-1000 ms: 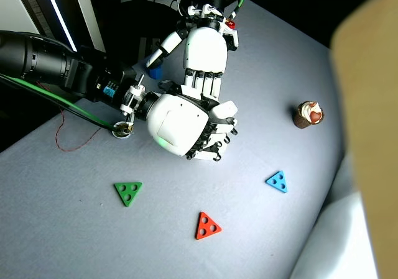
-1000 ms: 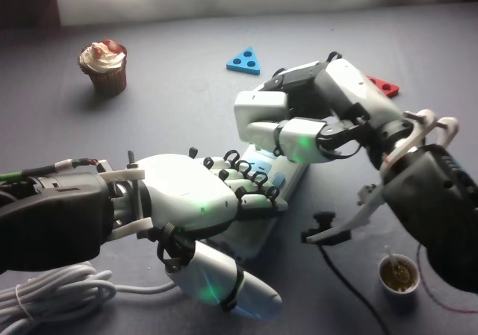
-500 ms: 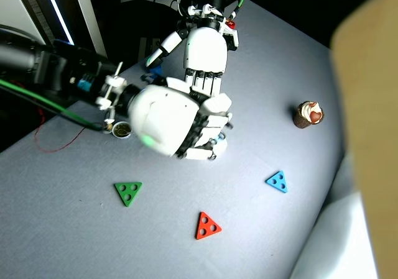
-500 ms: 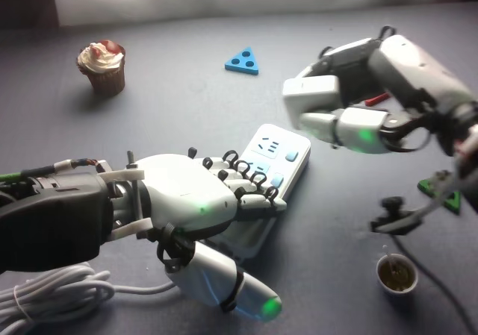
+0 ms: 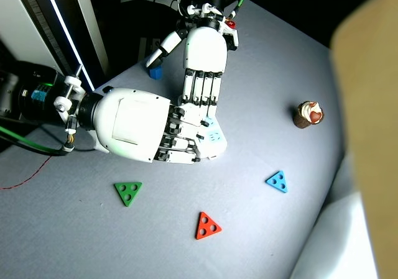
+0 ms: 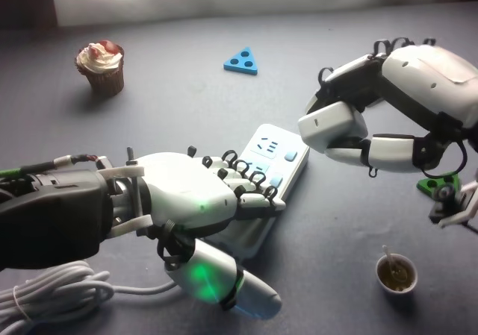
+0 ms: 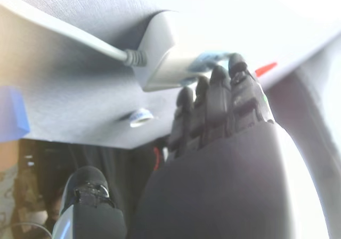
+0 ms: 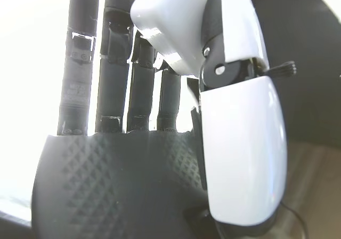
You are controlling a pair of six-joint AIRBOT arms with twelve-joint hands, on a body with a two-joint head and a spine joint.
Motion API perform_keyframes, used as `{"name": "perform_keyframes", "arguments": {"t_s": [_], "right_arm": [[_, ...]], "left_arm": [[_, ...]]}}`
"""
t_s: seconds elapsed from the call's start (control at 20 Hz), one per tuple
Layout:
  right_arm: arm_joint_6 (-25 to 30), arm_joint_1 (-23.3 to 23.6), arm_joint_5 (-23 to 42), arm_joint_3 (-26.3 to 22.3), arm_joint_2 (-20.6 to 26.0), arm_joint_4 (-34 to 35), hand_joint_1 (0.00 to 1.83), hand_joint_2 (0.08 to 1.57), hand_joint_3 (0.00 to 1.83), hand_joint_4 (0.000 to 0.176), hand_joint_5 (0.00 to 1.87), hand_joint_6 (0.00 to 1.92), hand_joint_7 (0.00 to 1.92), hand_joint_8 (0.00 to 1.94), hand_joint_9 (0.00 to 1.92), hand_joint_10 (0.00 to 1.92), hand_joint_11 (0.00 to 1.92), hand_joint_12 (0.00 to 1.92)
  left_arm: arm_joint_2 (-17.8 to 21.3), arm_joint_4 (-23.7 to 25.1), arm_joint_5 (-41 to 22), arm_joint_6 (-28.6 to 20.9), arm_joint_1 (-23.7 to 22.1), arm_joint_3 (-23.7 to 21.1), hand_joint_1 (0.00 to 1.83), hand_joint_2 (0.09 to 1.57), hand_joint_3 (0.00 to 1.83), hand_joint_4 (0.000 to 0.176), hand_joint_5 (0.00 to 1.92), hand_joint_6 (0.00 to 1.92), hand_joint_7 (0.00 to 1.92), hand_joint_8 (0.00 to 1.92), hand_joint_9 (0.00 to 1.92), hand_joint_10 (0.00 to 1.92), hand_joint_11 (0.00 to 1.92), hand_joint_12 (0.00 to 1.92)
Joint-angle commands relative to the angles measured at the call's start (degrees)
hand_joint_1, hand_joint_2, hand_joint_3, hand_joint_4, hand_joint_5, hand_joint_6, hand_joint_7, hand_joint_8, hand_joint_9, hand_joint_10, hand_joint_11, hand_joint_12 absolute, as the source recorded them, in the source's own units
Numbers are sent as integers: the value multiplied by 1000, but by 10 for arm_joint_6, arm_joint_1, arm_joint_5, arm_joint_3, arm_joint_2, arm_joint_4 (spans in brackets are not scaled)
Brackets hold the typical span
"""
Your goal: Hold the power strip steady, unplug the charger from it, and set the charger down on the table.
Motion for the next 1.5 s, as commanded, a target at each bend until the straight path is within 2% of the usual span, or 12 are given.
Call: {"name": "perform_keyframes", "arguments": {"t_s": [0.0,0.3,0.35,0.45,0.5,0.55,0.65,0.95,1.05,1.15,1.25,1.45], "right_arm": [[5,0,69,6,3,-22,1243,1062,0,28,1053,897,1163,638,1159,2,714,853],[5,-14,55,39,-21,-102,1227,1105,2,3,928,1110,1089,758,1023,4,626,802],[5,-17,55,43,-25,-110,1171,1128,0,0,938,1040,977,300,983,2,585,800],[5,-24,56,45,-31,-115,1150,1140,2,0,917,1062,952,34,923,0,540,798],[5,-26,56,45,-32,-115,1164,1093,0,0,806,398,911,7,882,1,509,795],[5,-26,56,45,-33,-115,1153,1072,0,0,830,131,893,6,862,5,488,794],[5,-26,57,43,-33,-114,1080,1036,0,0,785,7,828,0,785,0,377,767],[5,-31,59,30,-24,-97,933,1011,0,0,726,0,760,0,711,0,297,717],[8,-31,62,11,-13,-71,933,1011,0,0,726,0,760,0,711,0,297,717],[34,-30,76,-37,15,0,614,957,0,0,281,0,332,0,318,0,44,600],[58,-28,67,-95,54,87,524,912,0,0,146,0,208,0,204,0,1,548],[103,-22,35,-178,118,214,430,881,0,0,1,0,9,0,11,0,0,173]], "left_arm": [[2,-3,-21,0,-3,-2,0,955,4,0,115,1,131,1,106,2,53,91],[2,-3,-21,0,-4,-2,0,943,0,0,109,0,127,0,103,0,47,87],[2,-3,-21,0,-4,-2,0,936,0,0,120,5,137,4,115,5,62,93],[3,-3,-19,0,-4,-1,0,938,0,0,120,4,140,5,116,5,57,91],[3,-3,-18,0,-5,-1,0,940,0,0,113,1,124,0,99,0,44,85],[3,-3,-17,0,-5,-1,0,943,0,0,114,1,121,0,95,0,40,83],[4,-3,-16,0,-7,-1,0,933,0,0,119,2,128,3,103,3,53,89],[3,-3,-16,1,-8,-1,0,939,0,0,110,0,130,3,100,1,44,84],[4,-3,-16,1,-8,-1,0,939,0,0,110,0,130,3,100,1,44,84],[4,-3,-16,2,-8,-1,0,943,2,0,119,3,135,4,108,4,48,85],[4,-3,-16,2,-8,-1,0,940,0,0,105,0,123,1,102,1,44,83],[5,-5,-17,2,-9,-2,0,942,1,0,104,0,118,0,96,0,43,82]]}}
